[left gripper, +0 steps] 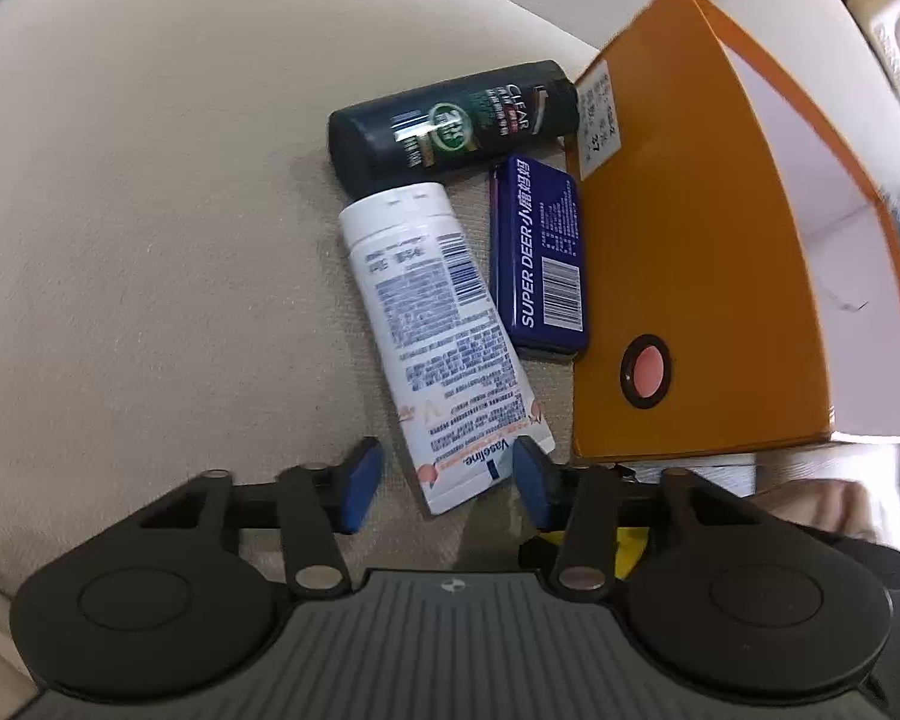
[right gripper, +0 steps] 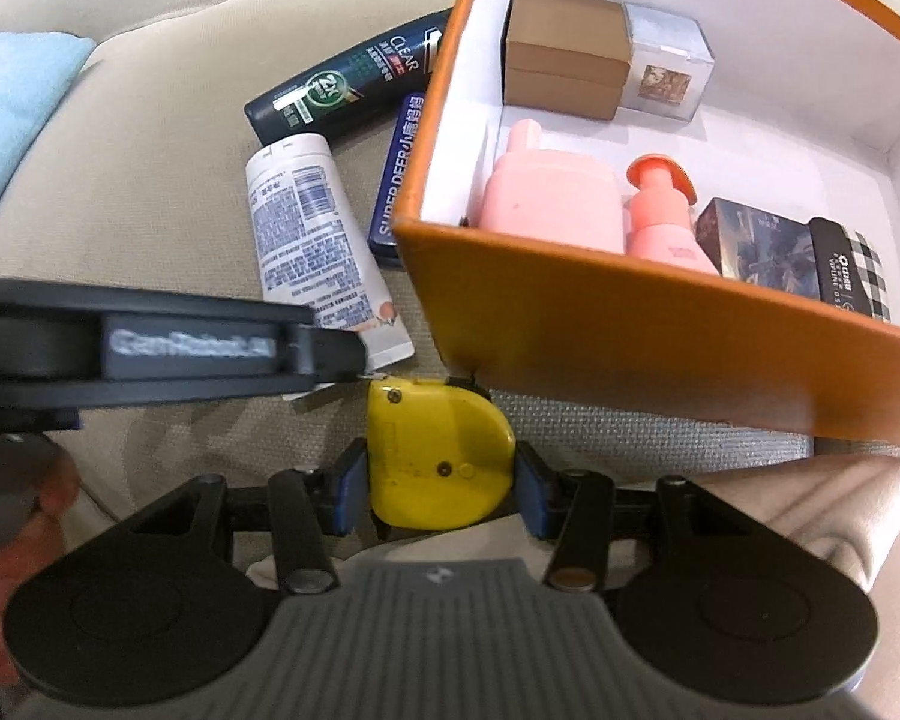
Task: Organize rigid objects
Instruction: 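Grasp the yellow tape measure with the right tool while the left tool reaches the white lotion tube, then grasp the white lotion tube with the left tool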
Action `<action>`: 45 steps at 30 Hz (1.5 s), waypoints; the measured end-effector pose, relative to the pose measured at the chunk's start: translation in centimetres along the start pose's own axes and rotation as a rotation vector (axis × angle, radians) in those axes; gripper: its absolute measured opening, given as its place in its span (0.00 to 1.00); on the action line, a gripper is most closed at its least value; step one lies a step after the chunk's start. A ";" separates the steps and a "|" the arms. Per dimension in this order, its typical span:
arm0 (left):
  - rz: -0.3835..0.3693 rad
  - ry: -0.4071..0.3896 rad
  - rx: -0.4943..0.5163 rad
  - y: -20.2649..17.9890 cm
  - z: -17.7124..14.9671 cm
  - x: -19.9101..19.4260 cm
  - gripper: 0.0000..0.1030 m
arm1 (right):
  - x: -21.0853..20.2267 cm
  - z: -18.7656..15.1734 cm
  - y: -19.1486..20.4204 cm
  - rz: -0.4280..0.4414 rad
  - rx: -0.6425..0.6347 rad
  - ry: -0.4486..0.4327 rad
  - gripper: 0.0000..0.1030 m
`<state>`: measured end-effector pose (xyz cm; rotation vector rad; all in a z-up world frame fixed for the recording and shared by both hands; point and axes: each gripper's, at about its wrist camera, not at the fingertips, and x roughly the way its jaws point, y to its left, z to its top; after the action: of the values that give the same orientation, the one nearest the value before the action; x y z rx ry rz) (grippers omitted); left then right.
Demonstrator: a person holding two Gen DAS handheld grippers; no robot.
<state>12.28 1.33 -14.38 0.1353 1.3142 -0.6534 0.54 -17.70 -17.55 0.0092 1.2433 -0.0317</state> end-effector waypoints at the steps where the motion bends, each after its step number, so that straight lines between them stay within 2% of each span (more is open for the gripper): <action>1: 0.010 -0.012 0.014 -0.4 0.0 0.0 0.33 | 0.1 0.0 -0.1 0.002 0.000 0.002 0.50; 2: 0.017 -0.017 0.015 -0.5 0.0 0.0 0.26 | 0.2 0.0 -0.2 0.005 -0.001 0.003 0.49; 5: -0.004 -0.026 -0.015 0.0 0.0 -0.3 0.17 | -0.3 -0.1 -0.3 0.011 -0.001 0.001 0.49; 9: -0.016 -0.046 -0.043 0.8 -0.1 -1.6 0.14 | -0.3 -0.1 -0.4 0.010 -0.002 -0.002 0.50; 11: -0.020 -0.029 -0.060 1.5 -0.2 -2.5 0.12 | -0.4 -1.0 0.6 0.017 0.003 -0.007 0.50; 14: 0.004 0.053 -0.072 3.0 -0.5 -3.6 0.11 | -0.9 -1.2 0.7 0.042 0.011 -0.022 0.50; 16: 0.021 0.151 -0.089 4.4 -0.7 -3.8 0.11 | -1.0 -1.3 0.8 0.071 0.009 -0.029 0.50; 18: 0.047 0.209 -0.108 5.2 -1.0 -4.1 0.12 | -1.0 -1.7 1.8 0.098 0.014 -0.030 0.50; 21: 0.092 0.213 -0.082 5.5 -1.6 -4.9 0.15 | -0.6 -1.6 3.0 0.120 0.022 -0.029 0.50; 22: 0.117 0.206 -0.067 5.3 -1.7 -5.0 0.20 | -0.2 -1.5 3.1 0.125 0.028 -0.026 0.50; 24: 0.172 0.175 -0.010 4.4 -1.8 -5.0 0.38 | -0.5 -1.0 3.7 0.132 0.041 -0.017 0.50; 26: 0.160 0.139 0.011 4.0 -1.9 -5.4 0.62 | -0.7 -0.4 3.8 0.126 0.047 -0.008 0.50; 27: 0.135 0.121 0.006 3.8 -1.8 -5.5 0.63 | -0.9 0.1 4.0 0.121 0.050 -0.006 0.50; 29: 0.141 0.108 -0.008 3.7 -1.6 -5.3 0.68 | -0.4 0.2 3.7 0.115 0.050 -0.004 0.50; 33: 0.226 0.083 -0.017 3.2 -1.0 -4.1 0.69 | -0.6 -0.1 3.9 0.096 0.012 -0.001 0.51; 36: 0.258 0.077 0.019 2.6 -0.8 -3.4 0.69 | -0.7 -0.2 4.0 0.103 0.000 0.000 0.51; 40: 0.326 0.076 0.078 1.7 -1.1 -2.8 0.59 | -0.5 -0.1 3.8 0.112 0.007 0.003 0.52; 42: 0.308 0.066 0.084 1.9 -1.3 -3.0 0.55 | -0.4 -0.1 3.9 0.109 -0.001 0.002 0.51; 45: 0.272 0.045 0.047 2.7 -1.5 -3.7 0.54 | -0.4 -0.1 4.1 0.108 -0.010 -0.005 0.51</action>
<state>11.98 5.58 -12.06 0.3621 1.2951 -0.4511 0.43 -13.61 -17.29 0.0675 1.2368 0.0678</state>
